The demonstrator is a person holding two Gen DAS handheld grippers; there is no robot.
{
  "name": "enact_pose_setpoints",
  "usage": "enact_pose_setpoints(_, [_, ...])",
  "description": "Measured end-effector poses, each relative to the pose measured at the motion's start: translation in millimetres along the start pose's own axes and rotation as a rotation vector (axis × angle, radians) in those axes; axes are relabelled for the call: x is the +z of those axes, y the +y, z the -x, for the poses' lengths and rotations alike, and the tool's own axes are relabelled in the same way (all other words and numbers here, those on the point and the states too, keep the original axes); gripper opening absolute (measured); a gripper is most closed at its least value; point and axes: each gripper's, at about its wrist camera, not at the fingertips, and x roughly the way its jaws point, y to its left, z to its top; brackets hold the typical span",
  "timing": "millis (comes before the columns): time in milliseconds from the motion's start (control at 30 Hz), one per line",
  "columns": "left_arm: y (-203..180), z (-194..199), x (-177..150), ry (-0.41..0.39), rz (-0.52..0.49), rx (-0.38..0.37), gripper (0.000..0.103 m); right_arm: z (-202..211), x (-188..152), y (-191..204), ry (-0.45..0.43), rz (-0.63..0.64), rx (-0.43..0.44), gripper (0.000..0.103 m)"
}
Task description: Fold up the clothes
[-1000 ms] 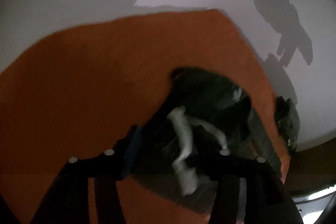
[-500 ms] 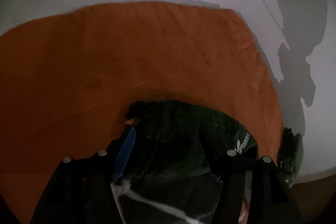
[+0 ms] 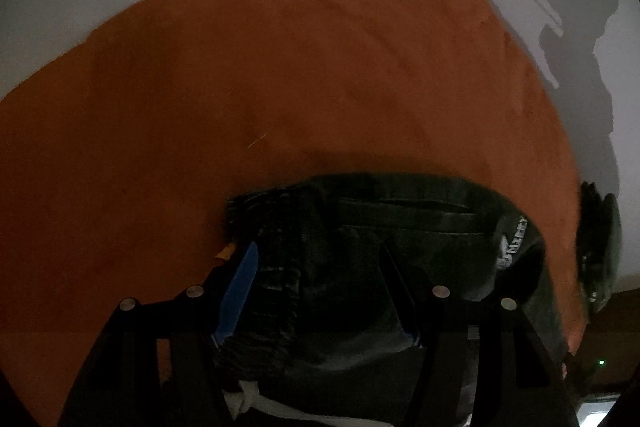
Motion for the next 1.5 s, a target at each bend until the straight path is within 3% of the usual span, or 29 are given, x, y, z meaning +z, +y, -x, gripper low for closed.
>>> enact_pose_setpoints(100, [-3, -7, 0, 0.021, -0.026, 0.029, 0.064, 5, -2, 2, -0.046, 0.022, -0.043, 0.0])
enact_pose_setpoints(200, [14, -8, 2, -0.002, 0.052, 0.038, 0.065, 21, -3, -5, -0.113, 0.01, -0.05, 0.0])
enact_pose_setpoints(300, [26, -23, 1, 0.067, 0.135, -0.101, 0.065, 45, 1, -17, -0.189, -0.013, -0.034, 0.0])
enact_pose_setpoints(400, [22, -29, -2, 0.053, 0.143, -0.12, 0.064, 56, 5, -23, -0.17, 0.007, 0.013, 0.0])
enact_pose_setpoints(433, [21, -30, -2, 0.045, 0.147, -0.125, 0.061, 56, 6, -24, -0.152, 0.009, 0.04, 0.0])
enact_pose_setpoints(467, [24, -30, -1, 0.027, 0.16, -0.123, 0.048, 50, 7, -26, -0.114, -0.006, 0.078, 0.001])
enact_pose_setpoints(500, [26, -29, 1, 0.009, 0.172, -0.122, 0.043, 45, 9, -27, -0.078, -0.021, 0.114, 0.013])
enact_pose_setpoints(533, [27, -28, 2, -0.009, 0.178, -0.119, 0.043, 42, 9, -24, -0.081, -0.01, 0.087, 0.042])
enact_pose_setpoints(600, [23, -21, 0, -0.043, 0.158, -0.11, 0.041, 37, 10, -18, -0.086, 0.011, 0.032, 0.08])
enact_pose_setpoints(667, [17, -15, 0, -0.07, 0.125, -0.098, 0.041, 32, 11, -11, -0.091, 0.032, -0.021, 0.081])
enact_pose_setpoints(733, [14, -9, 0, -0.086, 0.106, -0.097, 0.041, 21, 13, -1, -0.059, 0.065, 0.021, 0.081])
enact_pose_setpoints(833, [13, -2, -2, -0.101, 0.098, -0.107, 0.041, 6, 16, 14, -0.039, 0.118, 0.006, 0.077])
enact_pose_setpoints(867, [15, 2, -2, -0.109, 0.096, -0.11, 0.04, 0, 19, 19, -0.052, 0.138, -0.012, 0.07])
enact_pose_setpoints(900, [16, 4, -2, -0.116, 0.095, -0.112, 0.04, -5, 21, 19, -0.044, 0.127, -0.056, 0.044])
enact_pose_setpoints(933, [14, 5, -1, -0.122, 0.092, -0.114, 0.04, -10, 23, 18, -0.037, 0.115, -0.099, 0.032])
enact_pose_setpoints(967, [13, 6, -1, -0.128, 0.089, -0.117, 0.04, -15, 25, 18, -0.029, 0.103, -0.14, 0.032])
enact_pose_setpoints(1033, [14, 12, -5, -0.141, 0.088, -0.127, 0.04, -18, 31, 12, -0.016, 0.048, -0.095, 0.035])
enact_pose_setpoints(1067, [14, 14, -7, -0.142, 0.085, -0.129, 0.04, -19, 34, 8, -0.009, 0.02, -0.073, 0.041])
enact_pose_setpoints(1100, [15, 16, -8, -0.143, 0.083, -0.132, 0.04, -20, 37, 5, -0.002, -0.007, -0.052, 0.054])
enact_pose_setpoints(1133, [15, 17, -9, -0.145, 0.081, -0.135, 0.04, -21, 38, 6, 0.002, 0.001, -0.054, 0.056])
enact_pose_setpoints(1233, [20, 13, -10, -0.148, 0.096, -0.156, 0.04, -17, 40, 13, -0.022, 0.072, -0.182, 0.067])
enact_pose_setpoints(1333, [23, 12, -16, -0.158, 0.125, -0.182, 0.04, -13, 45, 8, -0.028, 0.023, -0.185, 0.079])
enact_pose_setpoints(1400, [20, 10, -14, -0.16, 0.128, -0.18, 0.04, -23, 50, 0, 0.014, -0.08, -0.124, 0.08])
enact_pose_setpoints(1500, [21, 12, -16, -0.175, 0.126, -0.183, 0.04, -36, 50, -9, 0.028, -0.134, -0.12, 0.079])
